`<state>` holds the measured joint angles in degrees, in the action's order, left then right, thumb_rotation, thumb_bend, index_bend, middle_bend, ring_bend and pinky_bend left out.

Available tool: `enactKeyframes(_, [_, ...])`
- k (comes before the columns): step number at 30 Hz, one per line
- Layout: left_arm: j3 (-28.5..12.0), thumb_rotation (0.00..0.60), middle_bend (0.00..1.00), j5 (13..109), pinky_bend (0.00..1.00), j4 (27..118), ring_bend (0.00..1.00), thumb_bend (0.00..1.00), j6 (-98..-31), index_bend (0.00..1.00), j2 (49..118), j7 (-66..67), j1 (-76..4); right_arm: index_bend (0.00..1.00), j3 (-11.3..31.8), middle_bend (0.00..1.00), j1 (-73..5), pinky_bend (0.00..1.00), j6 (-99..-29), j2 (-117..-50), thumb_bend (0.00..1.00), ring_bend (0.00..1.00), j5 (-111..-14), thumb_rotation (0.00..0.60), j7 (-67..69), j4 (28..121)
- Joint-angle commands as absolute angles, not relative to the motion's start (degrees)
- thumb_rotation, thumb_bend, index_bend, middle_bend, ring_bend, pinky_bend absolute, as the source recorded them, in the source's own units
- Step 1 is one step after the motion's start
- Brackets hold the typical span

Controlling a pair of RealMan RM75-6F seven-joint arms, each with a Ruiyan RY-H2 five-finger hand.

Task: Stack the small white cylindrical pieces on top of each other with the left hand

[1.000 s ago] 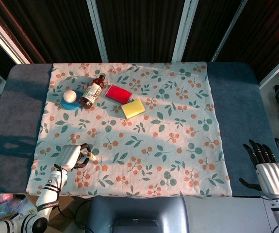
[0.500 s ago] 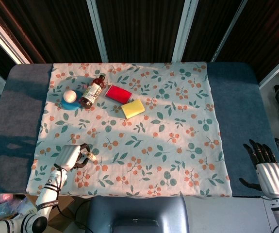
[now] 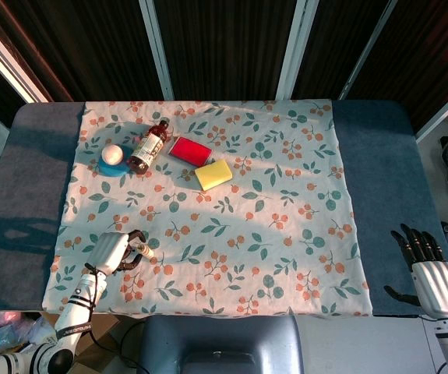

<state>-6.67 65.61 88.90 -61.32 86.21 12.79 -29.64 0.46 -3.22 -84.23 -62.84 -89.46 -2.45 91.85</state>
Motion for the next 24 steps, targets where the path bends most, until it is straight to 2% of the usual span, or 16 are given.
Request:
enactKeyframes(1, [-6.69,0.600,1.00,65.77,1.00,89.51,1.00,0.39,-61.62,0.41,85.71,12.81,-29.46,0.00,0.42,0.00,-3.22,0.00,-84.22,-62.85,0.15,0.00,-89.51,0.600,-2.49,91.85])
enactKeyframes(24, [-5.65,0.600,1.00,63.57,1.00,89.03,1.00,0.39,-59.15,0.39,84.22,12.98,-29.07,0.00,0.43,0.00,-3.15,0.00,-84.39,-62.93,0.15,0.00,-89.60,0.600,-2.55,91.85])
